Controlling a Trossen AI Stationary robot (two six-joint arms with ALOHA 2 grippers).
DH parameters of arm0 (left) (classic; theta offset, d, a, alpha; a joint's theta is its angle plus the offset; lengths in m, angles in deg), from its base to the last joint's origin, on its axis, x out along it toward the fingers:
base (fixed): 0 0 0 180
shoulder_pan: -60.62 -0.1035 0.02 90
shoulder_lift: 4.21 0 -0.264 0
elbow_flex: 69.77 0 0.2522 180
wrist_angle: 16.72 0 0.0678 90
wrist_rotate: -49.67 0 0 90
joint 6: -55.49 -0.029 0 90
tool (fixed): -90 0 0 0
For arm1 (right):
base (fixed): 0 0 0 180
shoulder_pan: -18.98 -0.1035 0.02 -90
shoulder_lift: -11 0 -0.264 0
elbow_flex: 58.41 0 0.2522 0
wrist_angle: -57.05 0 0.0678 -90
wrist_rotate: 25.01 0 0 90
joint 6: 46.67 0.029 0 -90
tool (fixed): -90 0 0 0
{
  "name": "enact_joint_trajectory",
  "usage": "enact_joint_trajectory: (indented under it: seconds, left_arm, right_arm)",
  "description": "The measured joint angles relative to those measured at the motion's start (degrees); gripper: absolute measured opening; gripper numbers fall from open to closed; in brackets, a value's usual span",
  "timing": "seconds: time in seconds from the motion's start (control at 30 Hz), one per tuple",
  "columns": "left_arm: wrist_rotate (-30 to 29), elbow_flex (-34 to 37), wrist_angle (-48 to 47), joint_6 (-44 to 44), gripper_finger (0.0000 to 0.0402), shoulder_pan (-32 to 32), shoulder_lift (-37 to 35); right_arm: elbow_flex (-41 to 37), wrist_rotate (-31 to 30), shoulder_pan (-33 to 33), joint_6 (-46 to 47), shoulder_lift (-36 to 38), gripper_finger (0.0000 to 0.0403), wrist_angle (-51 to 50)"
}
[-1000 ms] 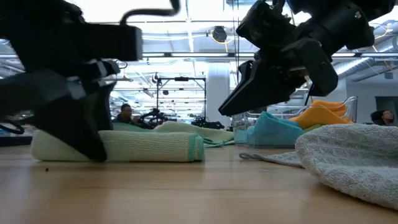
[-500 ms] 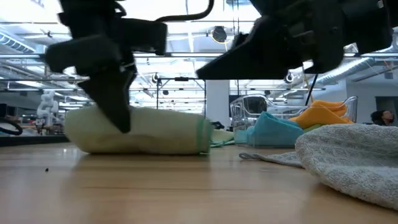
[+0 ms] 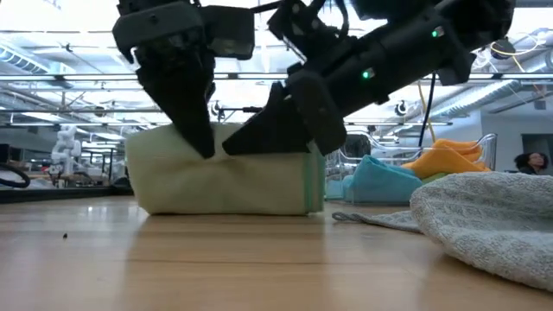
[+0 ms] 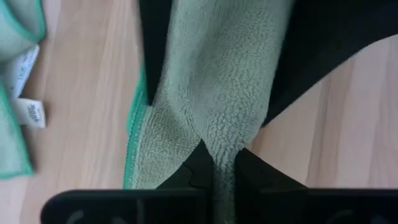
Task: Fold microfiber towels
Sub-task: Put the folded light green microfiber cloth into the transparent bin
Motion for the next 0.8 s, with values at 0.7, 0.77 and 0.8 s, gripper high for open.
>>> enact_joint_trajectory:
  seconds: [0.7, 0.77, 0.8]
  left_arm:
    - [-4.93, -0.08, 2.0, 1.54, 0.0058, 1.29, -1.27]
    - [-6.58, -0.12, 1.85, 2.35, 0.0085, 2.15, -1.31]
    - [-7.88, -0.12, 1.59, 2.75, 0.0102, 2.65, -1.31]
  right_arm:
    - [0.01, 6.28, 1.87, -1.29, 4.09, 0.0026, -13.02]
    - [0.0, 6.23, 1.82, -1.05, 6.34, 0.0033, -18.79]
    - [-0.01, 6.09, 1.82, -1.05, 7.53, 0.0033, -21.63]
